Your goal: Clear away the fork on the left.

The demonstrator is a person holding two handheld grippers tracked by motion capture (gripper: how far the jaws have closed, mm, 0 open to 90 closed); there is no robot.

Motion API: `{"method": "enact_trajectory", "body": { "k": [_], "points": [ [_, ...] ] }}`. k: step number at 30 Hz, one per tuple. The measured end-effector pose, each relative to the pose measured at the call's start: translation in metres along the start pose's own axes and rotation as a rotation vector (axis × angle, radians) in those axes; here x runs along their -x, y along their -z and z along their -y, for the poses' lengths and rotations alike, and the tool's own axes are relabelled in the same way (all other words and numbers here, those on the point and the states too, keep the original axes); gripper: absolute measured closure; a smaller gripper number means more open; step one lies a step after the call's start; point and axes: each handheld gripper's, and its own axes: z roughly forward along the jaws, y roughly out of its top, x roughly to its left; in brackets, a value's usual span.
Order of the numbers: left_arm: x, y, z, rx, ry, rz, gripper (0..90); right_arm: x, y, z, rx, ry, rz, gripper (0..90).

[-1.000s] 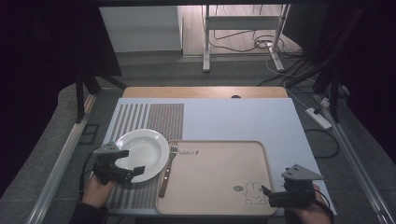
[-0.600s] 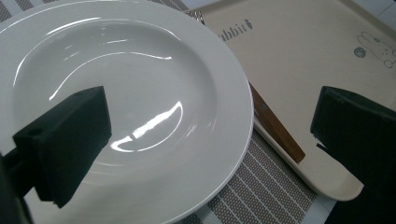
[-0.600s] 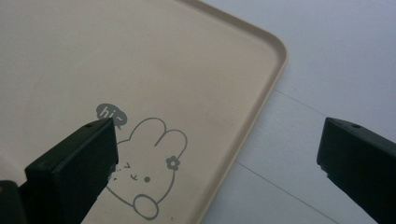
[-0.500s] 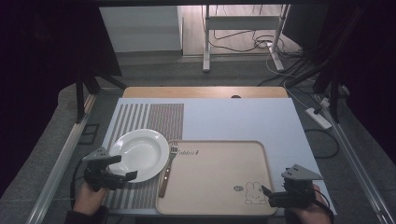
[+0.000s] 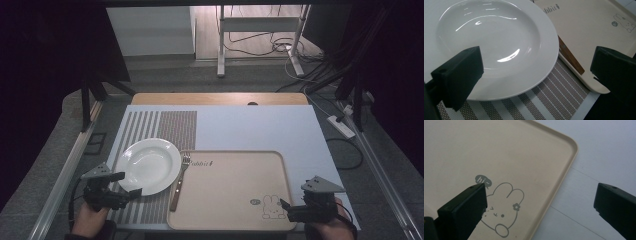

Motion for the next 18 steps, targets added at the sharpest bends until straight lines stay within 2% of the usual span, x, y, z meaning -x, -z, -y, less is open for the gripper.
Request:
{"method": "enact_trajectory", "body": {
  "k": [5,11,18],
  "points": [
    [0.0007,0.0033,0.0050,0.005,0.011,-0.002,0.0,0.0001,-0.0002,0.0000,0.000,-0.001,0.001,0.0],
    [0.0021,0.0070,0.0083,0.006,0.007,-0.012,0.0,0.0002,-0.0002,-0.0001,-0.003,0.000,0.001,0.0],
    [0.0054,0.0088,0.0100,-0.003,-0.019,-0.037,0.0,0.0002,-0.0004,0.0000,-0.002,-0.003,0.002,0.0]
  ]
}}
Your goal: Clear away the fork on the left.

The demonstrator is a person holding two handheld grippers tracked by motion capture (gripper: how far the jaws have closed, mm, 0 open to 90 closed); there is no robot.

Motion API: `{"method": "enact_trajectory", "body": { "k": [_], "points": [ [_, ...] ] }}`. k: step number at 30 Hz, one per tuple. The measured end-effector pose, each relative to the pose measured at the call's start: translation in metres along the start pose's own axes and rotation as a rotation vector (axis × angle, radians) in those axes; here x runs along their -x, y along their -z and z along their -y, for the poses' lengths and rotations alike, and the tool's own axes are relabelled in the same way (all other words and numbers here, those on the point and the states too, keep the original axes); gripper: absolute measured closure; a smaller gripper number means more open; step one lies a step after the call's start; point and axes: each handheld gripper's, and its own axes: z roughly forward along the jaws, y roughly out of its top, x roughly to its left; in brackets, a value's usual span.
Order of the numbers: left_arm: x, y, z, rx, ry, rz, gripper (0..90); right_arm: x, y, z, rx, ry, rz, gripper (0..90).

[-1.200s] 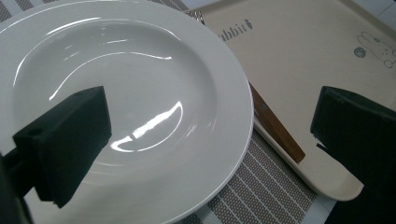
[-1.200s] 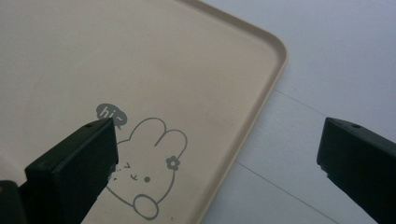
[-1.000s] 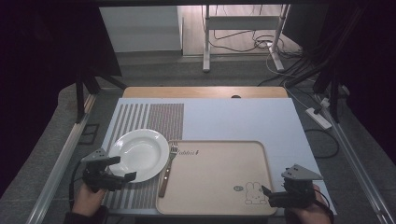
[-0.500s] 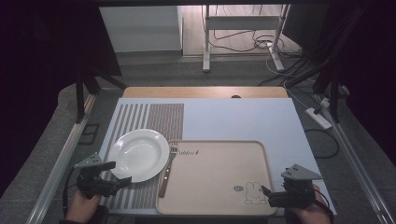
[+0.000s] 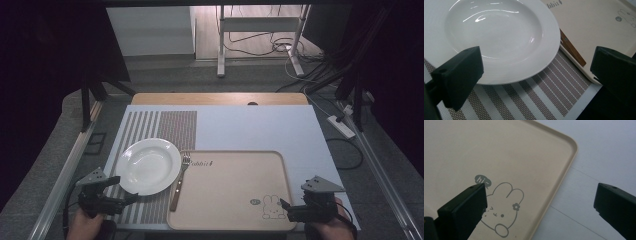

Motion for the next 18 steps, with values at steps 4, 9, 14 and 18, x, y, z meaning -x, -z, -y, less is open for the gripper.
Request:
{"method": "enact_trajectory", "body": {
  "k": [4,9,14,18],
  "points": [
    [0.0016,0.0006,0.0007,-0.005,-0.012,-0.002,0.0,0.0000,0.0000,-0.0001,-0.001,0.001,0.000,0.0],
    [0.0043,0.0014,0.0018,-0.017,-0.026,-0.013,0.0,-0.0004,-0.0001,-0.0002,-0.002,0.002,0.000,0.0],
    [0.0048,0.0042,0.0040,-0.019,-0.022,-0.019,0.0,-0.0005,0.0000,-0.0003,-0.002,0.002,0.001,0.0],
    [0.0042,0.0059,0.0048,-0.014,-0.014,-0.018,0.0,-0.0007,-0.0004,-0.0002,-0.004,0.003,0.003,0.0]
  ]
}}
